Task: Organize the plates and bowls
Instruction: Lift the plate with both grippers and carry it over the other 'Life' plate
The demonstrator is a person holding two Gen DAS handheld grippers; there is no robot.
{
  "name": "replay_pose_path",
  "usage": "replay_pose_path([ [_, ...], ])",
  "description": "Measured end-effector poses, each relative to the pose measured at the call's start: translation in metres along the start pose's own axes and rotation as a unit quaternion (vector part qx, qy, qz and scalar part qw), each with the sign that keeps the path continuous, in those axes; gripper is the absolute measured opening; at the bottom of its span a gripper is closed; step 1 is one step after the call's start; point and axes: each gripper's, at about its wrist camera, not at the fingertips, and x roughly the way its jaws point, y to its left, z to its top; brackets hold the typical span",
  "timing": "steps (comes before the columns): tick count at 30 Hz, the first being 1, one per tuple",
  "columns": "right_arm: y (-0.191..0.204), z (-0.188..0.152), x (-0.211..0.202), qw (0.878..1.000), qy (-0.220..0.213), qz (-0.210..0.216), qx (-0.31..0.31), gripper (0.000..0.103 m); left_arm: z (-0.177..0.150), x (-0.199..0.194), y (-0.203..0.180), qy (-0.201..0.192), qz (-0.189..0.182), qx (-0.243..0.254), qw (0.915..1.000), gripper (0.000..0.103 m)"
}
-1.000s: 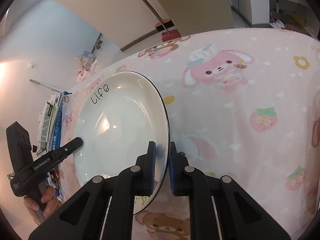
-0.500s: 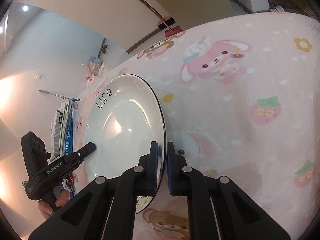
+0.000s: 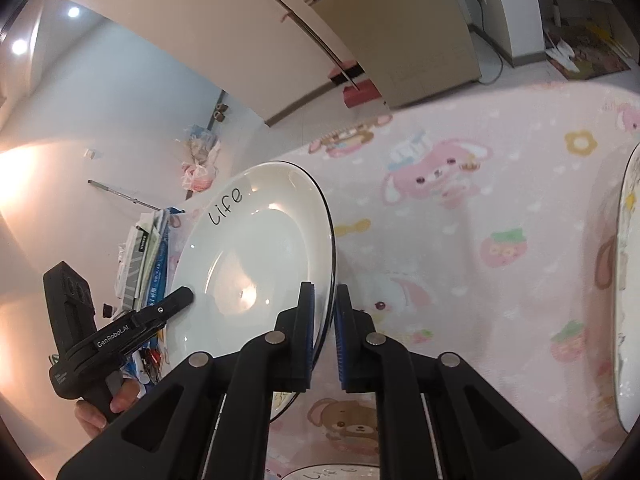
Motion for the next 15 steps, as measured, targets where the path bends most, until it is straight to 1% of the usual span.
replay_pose_path([
  [6, 0.012, -0.002, -0.029, 1.000, -0.027, 0.006, -0.010, 0.010, -0.007, -0.036, -0.018, -0.033, -0.011, 0.025, 0.9991, 0.011],
  [9, 0.023, -0.009, -0.048, 0.999, -0.042, -0.001, -0.026, 0.010, -0.010, -0.056, -0.024, -0.039, -0.032, 0.026, 0.9984, 0.011],
  [12, 0.034, -0.019, -0.076, 0.997, -0.058, -0.014, -0.042, 0.010, -0.015, -0.088, -0.043, -0.062, -0.033, 0.053, 0.9962, 0.011],
  [13, 0.038, -0.023, -0.085, 0.997, -0.063, -0.016, -0.047, 0.010, -0.022, -0.104, -0.053, -0.075, -0.029, 0.066, 0.9946, 0.011],
  [15, 0.046, -0.033, -0.107, 0.995, -0.079, -0.018, -0.058, 0.010, -0.036, -0.129, -0.066, -0.093, -0.034, 0.073, 0.9923, 0.011],
])
